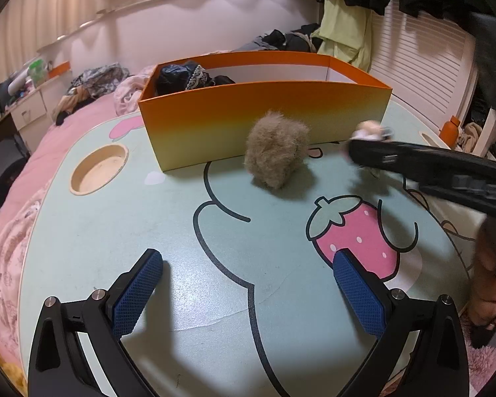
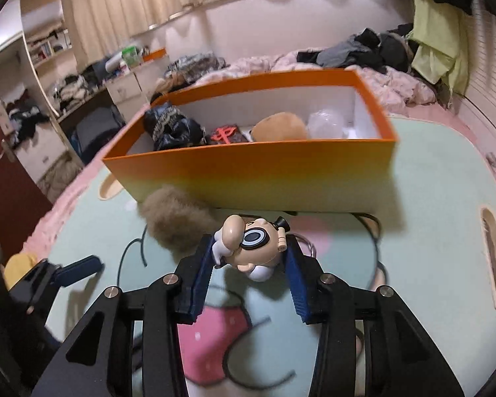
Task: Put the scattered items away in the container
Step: 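Grasp the brown fur ball with the left gripper while the right gripper grasps the white figure keychain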
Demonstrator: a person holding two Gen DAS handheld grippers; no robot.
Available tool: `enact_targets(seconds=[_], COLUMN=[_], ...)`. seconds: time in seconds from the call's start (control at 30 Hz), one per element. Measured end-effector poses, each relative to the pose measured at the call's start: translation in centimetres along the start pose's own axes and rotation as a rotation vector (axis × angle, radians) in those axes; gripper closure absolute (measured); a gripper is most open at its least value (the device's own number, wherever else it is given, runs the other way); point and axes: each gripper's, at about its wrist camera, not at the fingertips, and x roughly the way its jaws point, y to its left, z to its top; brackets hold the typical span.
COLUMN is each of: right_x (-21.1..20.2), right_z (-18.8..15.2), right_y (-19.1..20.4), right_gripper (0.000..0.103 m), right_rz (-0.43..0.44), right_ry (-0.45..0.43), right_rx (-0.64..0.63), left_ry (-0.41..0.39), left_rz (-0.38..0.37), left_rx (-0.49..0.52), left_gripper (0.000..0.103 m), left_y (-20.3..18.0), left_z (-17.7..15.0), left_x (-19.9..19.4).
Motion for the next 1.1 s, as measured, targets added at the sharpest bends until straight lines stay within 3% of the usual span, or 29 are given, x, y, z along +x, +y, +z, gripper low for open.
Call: enact_targets(seconds=[0.2, 0.4, 0.77, 0.8, 0.87, 0.93, 1.0, 1.1], right_x=[-4.5, -5.2, -4.9, -4.9, -4.8, -4.8, -4.7, -4.8], right_z=[-1.5, -2.6, -2.9, -2.9, -3.0, -3.1, -3.1, -3.2], right_y=[-1.1, -0.8, -1.5, -1.6, -1.8, -1.9, -1.9, -2.0], right_gripper=[0.06, 0.06, 0.06, 0.06, 0.06, 0.06, 0.06, 0.06], right_rz=[0.002, 0.004, 0.019, 0.022, 0.029, 0.029, 0.029, 0.029], right_ry=[-0.123, -0.129, -0.119, -0.117, -0.114, -0.112, -0.11, -0.11], right_rx=[0.047, 0.056, 0.07, 0.075, 0.082, 0.084, 0.087, 0.092], left_ry=[0.006, -0.041, 0.019, 0.027, 0.051, 0.066, 0.053, -0.02], left_rz=[0.001, -0.01, -0.046, -0.04, -0.031, -0.056, -0.088, -0.077], left_rx=[0.006, -0.031, -0.152, -0.149, -0.139, -0.137, -0.124, -0.084], left_gripper=[0.0, 0.0, 0.001, 0.004, 0.022, 0.063, 0.08, 0.08], left_y=[-0.5, -0.6, -0.6, -0.6, -0.6, -0.4, -0.3, -0.1], left_z=[0.9, 3.7, 7.5, 7.5, 7.3, 6.9, 6.3, 5.3], left_x=[0.0, -0.3, 3.0, 3.2, 3.8, 4.3, 4.1, 2.5])
